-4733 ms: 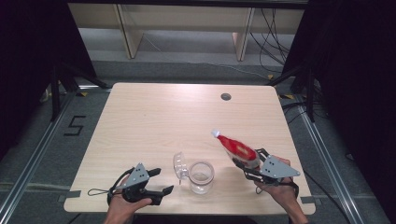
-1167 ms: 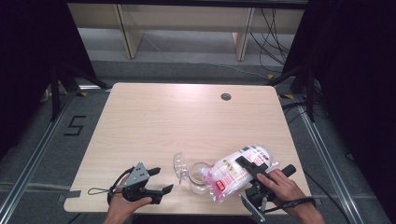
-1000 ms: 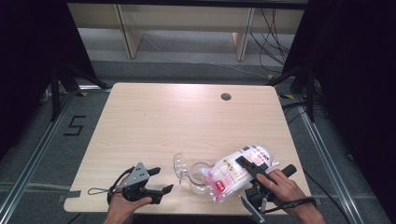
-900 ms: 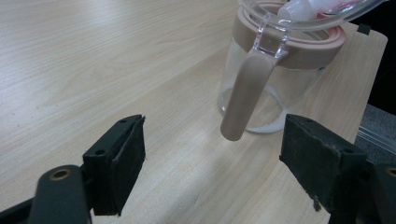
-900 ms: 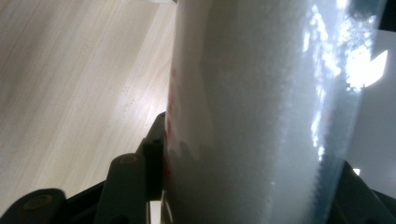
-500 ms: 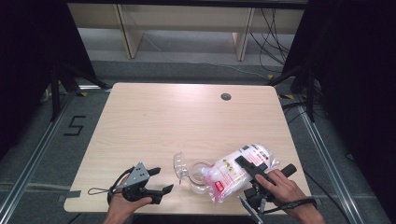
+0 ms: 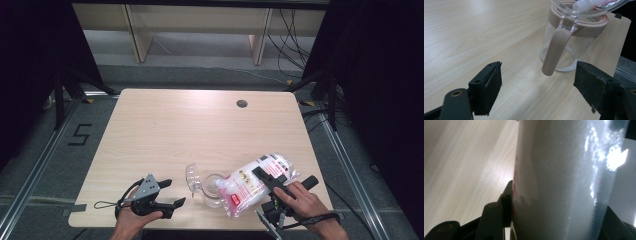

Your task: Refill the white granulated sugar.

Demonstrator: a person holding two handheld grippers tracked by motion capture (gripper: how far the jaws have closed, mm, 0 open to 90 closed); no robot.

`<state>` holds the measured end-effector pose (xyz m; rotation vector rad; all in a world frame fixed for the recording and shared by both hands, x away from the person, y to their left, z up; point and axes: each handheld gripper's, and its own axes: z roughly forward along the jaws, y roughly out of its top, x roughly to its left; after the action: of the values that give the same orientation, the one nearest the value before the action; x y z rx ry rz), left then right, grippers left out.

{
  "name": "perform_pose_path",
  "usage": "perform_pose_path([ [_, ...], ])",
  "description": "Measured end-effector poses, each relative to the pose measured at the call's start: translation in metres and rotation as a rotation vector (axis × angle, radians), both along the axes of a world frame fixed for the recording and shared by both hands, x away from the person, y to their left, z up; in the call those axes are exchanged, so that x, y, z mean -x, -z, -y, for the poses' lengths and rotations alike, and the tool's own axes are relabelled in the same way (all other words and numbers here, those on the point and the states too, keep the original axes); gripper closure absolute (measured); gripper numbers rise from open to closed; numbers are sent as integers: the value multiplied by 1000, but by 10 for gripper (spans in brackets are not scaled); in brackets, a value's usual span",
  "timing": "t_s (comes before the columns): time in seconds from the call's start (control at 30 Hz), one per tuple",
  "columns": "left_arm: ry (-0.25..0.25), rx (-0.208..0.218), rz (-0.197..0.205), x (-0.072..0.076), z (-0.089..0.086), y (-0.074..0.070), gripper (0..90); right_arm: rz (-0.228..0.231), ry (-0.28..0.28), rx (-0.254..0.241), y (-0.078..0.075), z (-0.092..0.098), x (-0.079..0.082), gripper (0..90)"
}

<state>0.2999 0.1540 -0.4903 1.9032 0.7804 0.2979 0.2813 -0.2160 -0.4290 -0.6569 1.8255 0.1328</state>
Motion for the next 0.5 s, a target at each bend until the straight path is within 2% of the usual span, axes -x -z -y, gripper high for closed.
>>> perform_pose_path([
  [0.5, 1, 1, 0, 0, 0, 0, 216, 3, 9, -5, -1, 0, 2, 525],
])
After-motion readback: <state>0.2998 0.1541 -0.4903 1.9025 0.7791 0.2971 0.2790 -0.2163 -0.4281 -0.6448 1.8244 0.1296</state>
